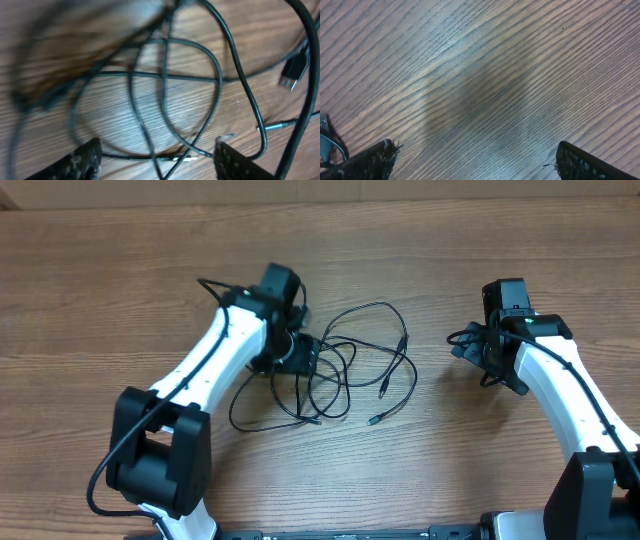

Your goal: Untangle cables

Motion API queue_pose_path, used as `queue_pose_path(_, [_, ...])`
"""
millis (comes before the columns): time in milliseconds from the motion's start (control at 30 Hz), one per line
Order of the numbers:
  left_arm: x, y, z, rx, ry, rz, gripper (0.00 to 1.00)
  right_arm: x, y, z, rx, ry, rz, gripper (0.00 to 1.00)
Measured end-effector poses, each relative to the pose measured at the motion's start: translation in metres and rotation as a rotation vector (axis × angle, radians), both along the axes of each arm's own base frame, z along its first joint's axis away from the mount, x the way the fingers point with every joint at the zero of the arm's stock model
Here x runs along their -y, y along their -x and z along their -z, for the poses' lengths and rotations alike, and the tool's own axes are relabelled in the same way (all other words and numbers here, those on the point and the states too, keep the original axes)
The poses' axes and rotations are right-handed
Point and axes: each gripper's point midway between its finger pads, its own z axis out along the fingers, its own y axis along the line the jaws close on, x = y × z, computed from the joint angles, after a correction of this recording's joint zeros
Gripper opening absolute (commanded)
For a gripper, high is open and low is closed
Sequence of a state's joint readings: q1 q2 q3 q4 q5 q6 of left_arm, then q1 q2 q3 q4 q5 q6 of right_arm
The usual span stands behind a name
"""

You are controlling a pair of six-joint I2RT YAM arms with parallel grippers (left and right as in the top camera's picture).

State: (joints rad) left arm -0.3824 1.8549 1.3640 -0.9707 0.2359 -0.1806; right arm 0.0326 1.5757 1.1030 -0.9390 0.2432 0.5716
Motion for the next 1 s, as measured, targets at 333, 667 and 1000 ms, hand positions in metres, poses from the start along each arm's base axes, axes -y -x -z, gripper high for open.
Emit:
queue_pose_path(333, [0.057, 0.058, 0.026, -0.064, 0.069, 0.206, 0.45, 0.0, 0.0, 0.0, 0.001, 0.0, 0.001, 1.0])
queue_pose_path(667, [0.074, 0.055, -0.011, -0.041, 0.073, 0.239, 0.52, 0.0, 0.0, 0.0, 0.001, 0.0, 0.0, 1.0])
queue_pose_path(1000, [0.059, 0.026, -0.045, 0.114, -0.025, 0.149, 0.04, 0.0, 0.0, 0.0, 0.0, 0.0, 0.0, 1.0])
